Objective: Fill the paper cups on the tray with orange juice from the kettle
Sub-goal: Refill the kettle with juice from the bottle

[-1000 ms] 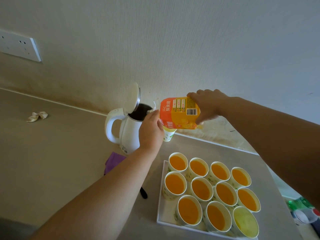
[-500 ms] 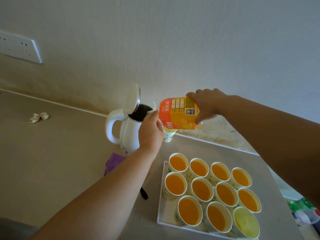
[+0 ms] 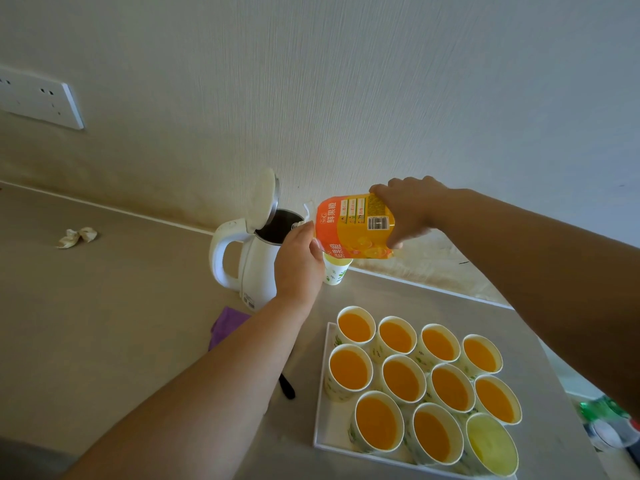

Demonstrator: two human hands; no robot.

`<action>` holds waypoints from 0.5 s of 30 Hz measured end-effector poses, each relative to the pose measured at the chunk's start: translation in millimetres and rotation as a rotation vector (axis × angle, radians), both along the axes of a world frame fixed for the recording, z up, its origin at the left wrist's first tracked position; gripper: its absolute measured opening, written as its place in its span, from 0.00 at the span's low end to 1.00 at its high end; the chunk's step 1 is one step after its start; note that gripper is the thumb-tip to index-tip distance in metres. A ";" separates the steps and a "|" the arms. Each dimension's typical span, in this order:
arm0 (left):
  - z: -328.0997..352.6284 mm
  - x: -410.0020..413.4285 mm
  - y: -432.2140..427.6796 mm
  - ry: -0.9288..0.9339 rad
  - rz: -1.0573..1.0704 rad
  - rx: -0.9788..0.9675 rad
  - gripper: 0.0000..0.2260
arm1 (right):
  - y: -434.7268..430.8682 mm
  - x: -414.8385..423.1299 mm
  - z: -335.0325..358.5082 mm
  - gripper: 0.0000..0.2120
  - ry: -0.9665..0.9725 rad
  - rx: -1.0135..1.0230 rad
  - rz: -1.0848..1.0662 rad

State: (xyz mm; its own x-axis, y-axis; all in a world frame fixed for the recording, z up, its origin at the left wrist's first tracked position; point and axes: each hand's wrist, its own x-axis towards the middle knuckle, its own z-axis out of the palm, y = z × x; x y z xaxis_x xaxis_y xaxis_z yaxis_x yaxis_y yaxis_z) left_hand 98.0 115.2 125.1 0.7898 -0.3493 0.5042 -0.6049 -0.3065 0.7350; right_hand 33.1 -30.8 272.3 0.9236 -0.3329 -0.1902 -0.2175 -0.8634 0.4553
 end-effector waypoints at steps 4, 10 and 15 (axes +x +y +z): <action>0.1 0.3 1.2 0.008 -0.006 -0.003 0.10 | 1.1 0.3 -0.2 0.47 -0.001 0.005 -0.001; 1.9 1.0 2.6 0.009 -0.020 -0.008 0.09 | 0.5 0.8 0.4 0.47 0.000 0.017 -0.005; 2.8 -0.8 4.9 0.015 -0.035 -0.017 0.11 | -1.5 0.0 0.5 0.47 -0.005 0.031 -0.002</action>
